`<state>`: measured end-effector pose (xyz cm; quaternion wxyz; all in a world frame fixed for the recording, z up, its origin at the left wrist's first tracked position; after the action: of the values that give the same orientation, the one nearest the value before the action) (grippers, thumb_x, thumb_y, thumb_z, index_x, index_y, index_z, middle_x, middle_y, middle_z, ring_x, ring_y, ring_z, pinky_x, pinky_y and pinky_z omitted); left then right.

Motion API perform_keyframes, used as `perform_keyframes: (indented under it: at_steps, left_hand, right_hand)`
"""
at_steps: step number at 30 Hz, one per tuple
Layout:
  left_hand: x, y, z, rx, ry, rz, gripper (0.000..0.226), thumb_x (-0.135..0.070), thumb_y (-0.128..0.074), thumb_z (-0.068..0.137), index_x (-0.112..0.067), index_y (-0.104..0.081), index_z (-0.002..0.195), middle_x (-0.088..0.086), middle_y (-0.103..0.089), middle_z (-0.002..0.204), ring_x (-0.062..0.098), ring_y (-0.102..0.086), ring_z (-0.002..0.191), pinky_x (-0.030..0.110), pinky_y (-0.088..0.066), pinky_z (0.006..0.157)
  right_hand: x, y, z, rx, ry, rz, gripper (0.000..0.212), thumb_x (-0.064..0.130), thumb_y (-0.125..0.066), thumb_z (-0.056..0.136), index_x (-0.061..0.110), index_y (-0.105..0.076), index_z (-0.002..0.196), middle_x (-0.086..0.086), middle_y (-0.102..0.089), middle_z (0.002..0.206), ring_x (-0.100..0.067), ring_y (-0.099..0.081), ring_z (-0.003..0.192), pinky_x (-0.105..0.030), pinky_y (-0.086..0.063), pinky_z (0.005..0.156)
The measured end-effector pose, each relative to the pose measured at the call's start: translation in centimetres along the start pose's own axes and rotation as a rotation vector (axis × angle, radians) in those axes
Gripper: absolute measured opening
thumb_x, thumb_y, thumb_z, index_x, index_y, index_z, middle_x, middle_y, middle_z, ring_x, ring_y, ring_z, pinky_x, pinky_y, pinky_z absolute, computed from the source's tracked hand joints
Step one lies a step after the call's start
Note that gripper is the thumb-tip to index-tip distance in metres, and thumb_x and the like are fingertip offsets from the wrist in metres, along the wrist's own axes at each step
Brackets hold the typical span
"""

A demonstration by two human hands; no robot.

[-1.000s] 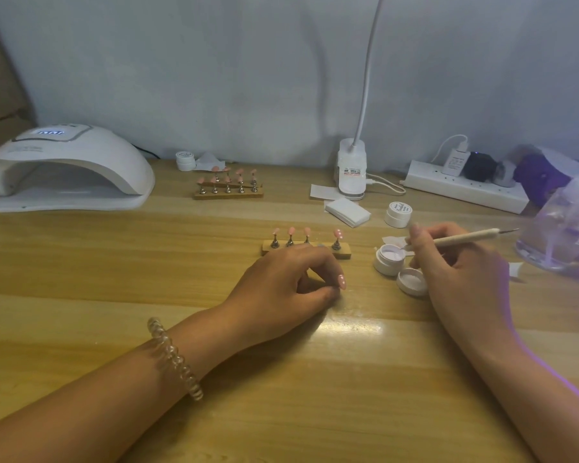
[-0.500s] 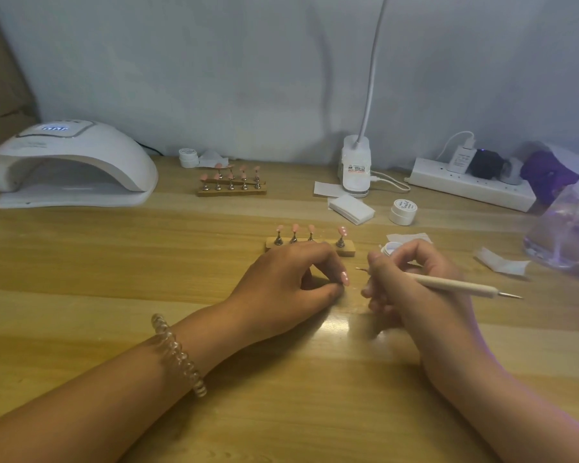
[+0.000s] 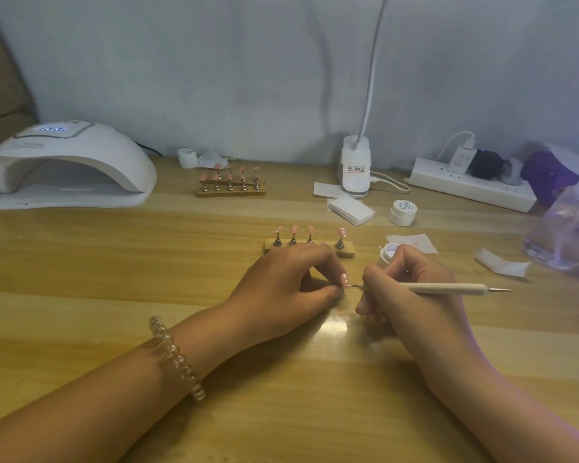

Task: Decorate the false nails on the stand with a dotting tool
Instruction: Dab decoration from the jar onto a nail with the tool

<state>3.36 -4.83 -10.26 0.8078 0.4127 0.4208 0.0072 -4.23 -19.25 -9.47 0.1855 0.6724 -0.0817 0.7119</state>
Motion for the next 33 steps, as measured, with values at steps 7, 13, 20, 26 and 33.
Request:
perform_keyframes:
  at_steps: [7, 13, 20, 26, 33]
  left_hand:
    - [0.06, -0.04, -0.01, -0.005, 0.009, -0.014, 0.013, -0.016, -0.073, 0.084, -0.027, -0.068, 0.089, -0.021, -0.068, 0.088, 0.002, -0.053, 0.06, 0.021, -0.035, 0.061]
    - [0.02, -0.01, 0.01, -0.002, 0.006, -0.011, 0.012, -0.017, -0.073, 0.084, -0.027, -0.069, 0.089, -0.021, -0.068, 0.087, 0.0, -0.054, 0.062, 0.022, -0.037, 0.061]
    - [0.07, -0.04, 0.0, -0.003, 0.001, -0.006, 0.012, -0.017, -0.073, 0.084, -0.027, -0.069, 0.089, -0.022, -0.067, 0.087, 0.001, -0.054, 0.061, 0.02, -0.035, 0.06]
    - [0.04, -0.01, 0.0, -0.004, 0.001, -0.006, 0.012, -0.017, -0.073, 0.085, -0.027, -0.069, 0.089, -0.022, -0.068, 0.087, 0.004, -0.053, 0.062, 0.023, -0.037, 0.061]
    - [-0.14, 0.04, -0.07, -0.01, -0.027, 0.012, 0.012, -0.016, -0.073, 0.084, -0.026, -0.069, 0.089, -0.02, -0.067, 0.088, 0.002, -0.054, 0.066, 0.023, -0.038, 0.062]
  right_hand:
    - [0.1, -0.11, -0.02, 0.003, 0.003, 0.009, 0.02, 0.006, -0.063, 0.078, 0.009, -0.046, 0.068, -0.015, -0.066, 0.056, -0.014, -0.055, 0.044, -0.023, -0.046, 0.043]
    - [0.1, -0.12, 0.05, 0.001, 0.012, -0.004, 0.018, 0.006, -0.062, 0.079, 0.007, -0.047, 0.069, -0.014, -0.066, 0.055, -0.014, -0.055, 0.044, -0.025, -0.046, 0.043]
    - [0.04, -0.15, 0.09, -0.004, 0.019, -0.023, 0.019, 0.007, -0.062, 0.077, 0.009, -0.047, 0.066, -0.013, -0.067, 0.055, -0.014, -0.055, 0.044, -0.026, -0.047, 0.045]
    - [-0.07, -0.08, 0.02, -0.003, 0.012, -0.011, 0.019, 0.007, -0.062, 0.078, 0.009, -0.047, 0.066, -0.014, -0.067, 0.056, -0.015, -0.056, 0.044, -0.029, -0.048, 0.046]
    - [-0.13, 0.33, 0.15, -0.08, 0.024, 0.056, 0.018, 0.006, -0.059, 0.08, 0.009, -0.048, 0.066, -0.012, -0.066, 0.053, -0.011, -0.054, 0.041, -0.023, -0.043, 0.04]
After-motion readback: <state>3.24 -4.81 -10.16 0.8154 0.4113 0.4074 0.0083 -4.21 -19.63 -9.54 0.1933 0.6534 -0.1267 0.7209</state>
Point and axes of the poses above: each hand's wrist, its own z-axis towards the middle knuckle, its own y-axis out of the back of the hand, x = y × z, the point moved 4 cm from there along z, towards the middle knuckle
